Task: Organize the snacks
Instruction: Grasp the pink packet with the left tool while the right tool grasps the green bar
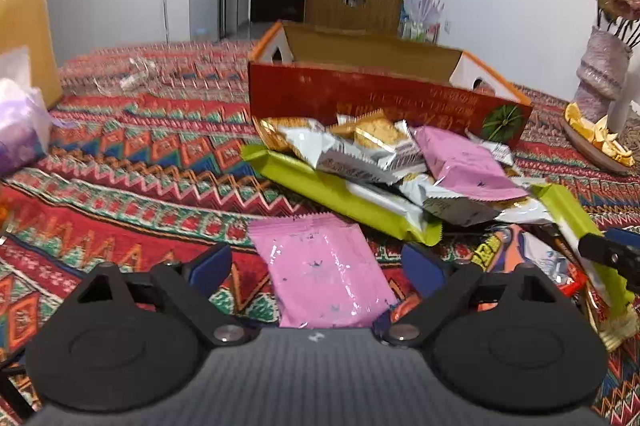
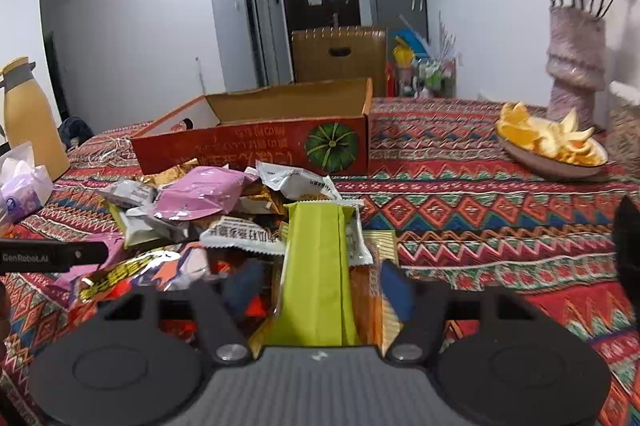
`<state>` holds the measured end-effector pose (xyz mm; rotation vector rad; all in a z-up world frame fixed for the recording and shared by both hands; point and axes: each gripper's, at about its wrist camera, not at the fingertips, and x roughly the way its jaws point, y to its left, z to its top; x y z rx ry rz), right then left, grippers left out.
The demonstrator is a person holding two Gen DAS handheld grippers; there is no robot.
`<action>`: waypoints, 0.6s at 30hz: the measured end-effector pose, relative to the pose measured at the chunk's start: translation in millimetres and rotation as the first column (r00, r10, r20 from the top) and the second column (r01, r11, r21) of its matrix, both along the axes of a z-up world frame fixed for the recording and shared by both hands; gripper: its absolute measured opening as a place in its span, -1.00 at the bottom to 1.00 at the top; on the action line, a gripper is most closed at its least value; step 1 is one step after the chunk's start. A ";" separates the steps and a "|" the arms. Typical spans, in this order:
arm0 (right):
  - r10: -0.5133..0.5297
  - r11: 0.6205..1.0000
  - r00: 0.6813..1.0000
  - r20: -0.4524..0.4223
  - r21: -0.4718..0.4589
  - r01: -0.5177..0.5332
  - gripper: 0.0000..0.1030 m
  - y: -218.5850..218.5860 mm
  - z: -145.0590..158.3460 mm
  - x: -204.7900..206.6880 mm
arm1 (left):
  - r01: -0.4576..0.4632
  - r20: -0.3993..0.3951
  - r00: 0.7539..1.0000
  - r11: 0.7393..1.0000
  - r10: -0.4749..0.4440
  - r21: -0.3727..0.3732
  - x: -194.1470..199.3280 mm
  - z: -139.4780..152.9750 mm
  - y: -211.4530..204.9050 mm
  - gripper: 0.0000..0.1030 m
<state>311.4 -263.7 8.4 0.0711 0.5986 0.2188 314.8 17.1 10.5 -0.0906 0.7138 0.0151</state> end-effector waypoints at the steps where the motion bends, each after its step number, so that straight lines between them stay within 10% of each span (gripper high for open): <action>1: 0.004 1.000 1.000 -0.008 0.006 -0.004 -0.07 0.2 -1.8 4.8 | 0.000 -0.021 1.000 1.000 0.000 -0.008 4.6 -2.9 0.3 0.80; 7: 0.029 1.000 0.999 -0.023 -0.002 -0.029 -0.27 5.2 -8.4 13.4 | -0.005 -0.038 0.999 1.000 0.005 0.002 5.8 -8.4 0.1 0.21; 18: 0.041 0.999 0.999 0.005 0.018 -0.041 -0.34 3.3 9.0 -26.8 | 0.004 -0.011 1.000 1.000 -0.004 -0.006 -37.0 4.8 6.1 0.20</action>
